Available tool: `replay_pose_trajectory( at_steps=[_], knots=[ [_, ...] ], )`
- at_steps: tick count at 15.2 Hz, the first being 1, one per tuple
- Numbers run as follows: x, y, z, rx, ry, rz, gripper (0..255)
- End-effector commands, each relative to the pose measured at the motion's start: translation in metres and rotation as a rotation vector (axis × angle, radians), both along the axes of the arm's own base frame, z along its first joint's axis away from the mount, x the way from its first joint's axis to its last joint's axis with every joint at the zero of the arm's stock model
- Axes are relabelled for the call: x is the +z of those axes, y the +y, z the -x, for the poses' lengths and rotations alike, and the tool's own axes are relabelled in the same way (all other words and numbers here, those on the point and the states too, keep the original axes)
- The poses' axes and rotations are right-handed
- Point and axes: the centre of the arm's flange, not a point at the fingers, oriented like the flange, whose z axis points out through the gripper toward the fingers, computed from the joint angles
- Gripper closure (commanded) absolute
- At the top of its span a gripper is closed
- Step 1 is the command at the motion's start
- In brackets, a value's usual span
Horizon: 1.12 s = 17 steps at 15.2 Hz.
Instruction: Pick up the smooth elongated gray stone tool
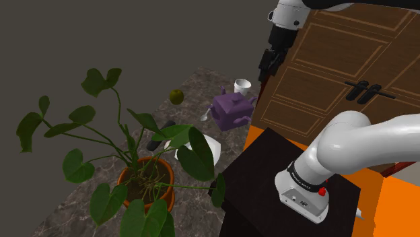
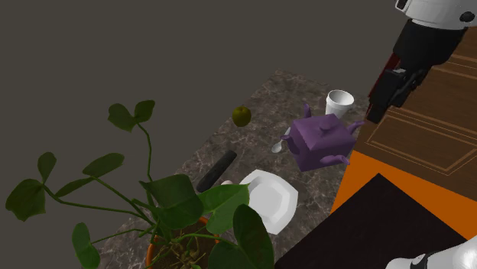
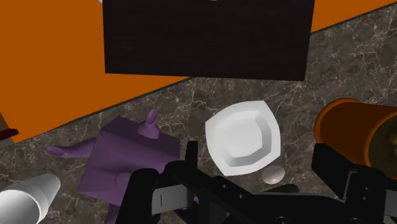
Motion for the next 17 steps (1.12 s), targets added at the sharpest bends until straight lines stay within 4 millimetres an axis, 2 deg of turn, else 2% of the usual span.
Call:
replay_pose_trajectory(
  at_steps=[1,9,17],
  knots=[
    [0.000,0.000,0.000,0.000,0.000,0.000,0],
    [-0.070,0.071,-0.034,-0.203,0.003,0.025,0],
    [-0.142,0.133,-0.081,-0.407,0.006,0.049,0]
  ],
)
